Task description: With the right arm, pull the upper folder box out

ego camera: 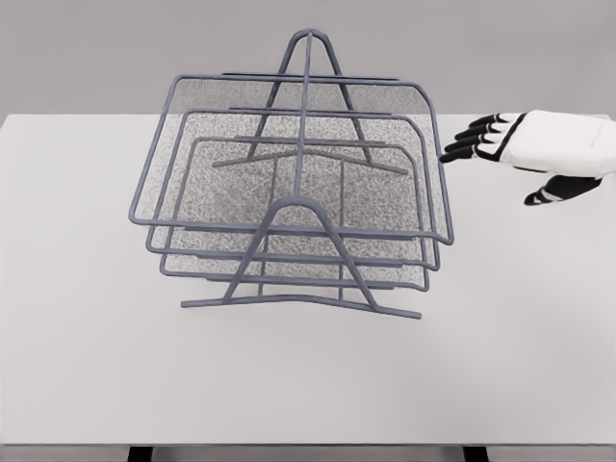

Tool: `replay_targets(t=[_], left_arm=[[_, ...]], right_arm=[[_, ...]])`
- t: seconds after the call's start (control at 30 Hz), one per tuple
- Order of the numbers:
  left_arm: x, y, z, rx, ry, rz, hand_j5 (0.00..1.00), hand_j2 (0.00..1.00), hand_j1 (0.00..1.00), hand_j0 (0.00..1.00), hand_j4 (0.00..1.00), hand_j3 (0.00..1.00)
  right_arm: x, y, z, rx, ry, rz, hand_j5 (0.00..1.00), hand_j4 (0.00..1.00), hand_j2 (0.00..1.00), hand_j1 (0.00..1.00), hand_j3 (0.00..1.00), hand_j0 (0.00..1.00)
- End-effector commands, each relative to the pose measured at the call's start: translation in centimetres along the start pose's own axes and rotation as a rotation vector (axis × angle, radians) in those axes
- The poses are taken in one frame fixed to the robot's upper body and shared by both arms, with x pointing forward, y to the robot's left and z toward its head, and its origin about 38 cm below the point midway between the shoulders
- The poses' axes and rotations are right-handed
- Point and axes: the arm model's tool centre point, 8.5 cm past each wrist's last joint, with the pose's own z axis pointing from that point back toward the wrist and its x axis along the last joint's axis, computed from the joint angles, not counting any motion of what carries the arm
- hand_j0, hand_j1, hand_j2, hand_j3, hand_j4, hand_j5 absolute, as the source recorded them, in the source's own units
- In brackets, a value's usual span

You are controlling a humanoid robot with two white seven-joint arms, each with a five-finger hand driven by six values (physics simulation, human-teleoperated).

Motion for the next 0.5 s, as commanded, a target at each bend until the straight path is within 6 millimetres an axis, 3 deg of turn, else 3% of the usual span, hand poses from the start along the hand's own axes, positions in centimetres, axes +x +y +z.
replay_targets(t=[0.0, 0.07, 0.17, 0.2, 0.33, 0.43, 0.47], left_arm=[[0.0, 0.0, 0.0, 0.000, 0.000, 0.000, 1.00, 1.00, 1.00, 1.00, 1.00, 1.00], [0.0, 0.0, 0.0, 0.000, 0.000, 0.000, 1.00, 1.00, 1.00, 1.00, 1.00, 1.00], [0.0, 0.0, 0.0, 0.000, 0.000, 0.000, 1.00, 1.00, 1.00, 1.00, 1.00, 1.00], [0.0, 0.0, 0.0, 0.000, 0.000, 0.000, 1.00, 1.00, 1.00, 1.00, 1.00, 1.00], [0.0, 0.0, 0.0, 0.000, 0.000, 0.000, 1.00, 1.00, 1.00, 1.00, 1.00, 1.00], [0.0, 0.0, 0.0, 0.000, 0.000, 0.000, 1.00, 1.00, 1.00, 1.00, 1.00, 1.00], [0.0, 0.0, 0.0, 0.000, 0.000, 0.000, 1.00, 1.00, 1.00, 1.00, 1.00, 1.00]], right_arm=[[-0.1, -0.2, 0.3, -0.011, -0.006, 0.002, 1.00, 1.00, 1.00, 1.00, 1.00, 1.00], [0.3, -0.1, -3.1, -0.065, -0.060, -0.015, 1.00, 1.00, 1.00, 1.00, 1.00, 1.00], [1.0, -0.2, -4.8, -0.088, -0.096, -0.018, 1.00, 1.00, 1.00, 1.00, 1.00, 1.00], [1.1, 0.9, -5.5, -0.059, -0.098, -0.023, 1.00, 1.00, 1.00, 1.00, 1.00, 1.00], [0.2, 2.5, -3.9, -0.015, -0.053, -0.044, 1.00, 1.00, 1.00, 1.00, 1.00, 1.00], [0.4, 3.3, -4.1, -0.004, -0.058, -0.059, 1.00, 1.00, 1.00, 1.00, 1.00, 1.00], [0.5, 4.5, -4.2, 0.012, -0.061, -0.083, 1.00, 1.00, 1.00, 1.00, 1.00, 1.00]])
